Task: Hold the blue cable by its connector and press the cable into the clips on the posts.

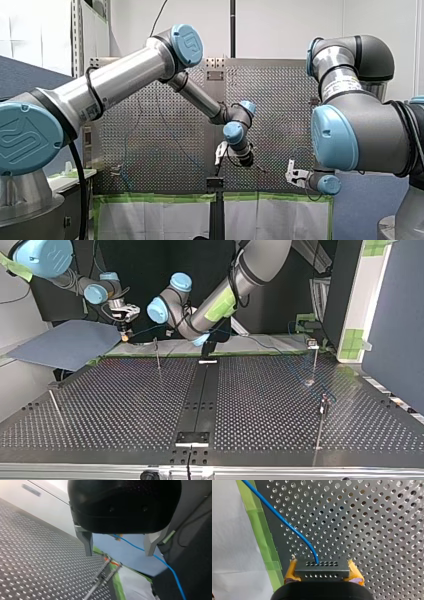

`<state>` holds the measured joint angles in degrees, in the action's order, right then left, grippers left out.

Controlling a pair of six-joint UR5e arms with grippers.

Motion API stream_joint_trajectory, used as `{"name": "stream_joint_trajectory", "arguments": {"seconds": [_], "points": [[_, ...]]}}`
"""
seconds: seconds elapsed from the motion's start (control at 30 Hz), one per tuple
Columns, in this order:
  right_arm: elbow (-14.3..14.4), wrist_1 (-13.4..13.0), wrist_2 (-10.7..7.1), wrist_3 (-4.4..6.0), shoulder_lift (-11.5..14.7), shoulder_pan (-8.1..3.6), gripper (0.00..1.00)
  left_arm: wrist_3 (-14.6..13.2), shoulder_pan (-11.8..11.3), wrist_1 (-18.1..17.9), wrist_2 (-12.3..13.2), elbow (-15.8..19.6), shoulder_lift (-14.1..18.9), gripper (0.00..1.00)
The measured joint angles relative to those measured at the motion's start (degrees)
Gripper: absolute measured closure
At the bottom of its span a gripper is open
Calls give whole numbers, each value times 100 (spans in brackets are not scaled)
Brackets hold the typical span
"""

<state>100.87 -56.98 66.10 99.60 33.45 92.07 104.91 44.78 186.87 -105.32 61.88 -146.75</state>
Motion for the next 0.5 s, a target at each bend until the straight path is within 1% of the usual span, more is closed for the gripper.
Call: {"name": "stream_joint_trajectory", "arguments": {"seconds": [0.2, 0.27, 0.37, 0.5], "points": [[0, -10, 0, 0, 0, 6, 100, -278, -19, 286, -192, -287, -285, 1], [-3, -10, 0, 0, 0, 7, 100, -327, -8, 378, -222, -377, -377, 1], [-7, -11, 0, 0, 0, 8, 100, -308, 27, 535, -245, -535, -534, 1], [-12, -8, 0, 0, 0, 9, 100, -181, 65, 754, -222, -753, -742, 1]]}}
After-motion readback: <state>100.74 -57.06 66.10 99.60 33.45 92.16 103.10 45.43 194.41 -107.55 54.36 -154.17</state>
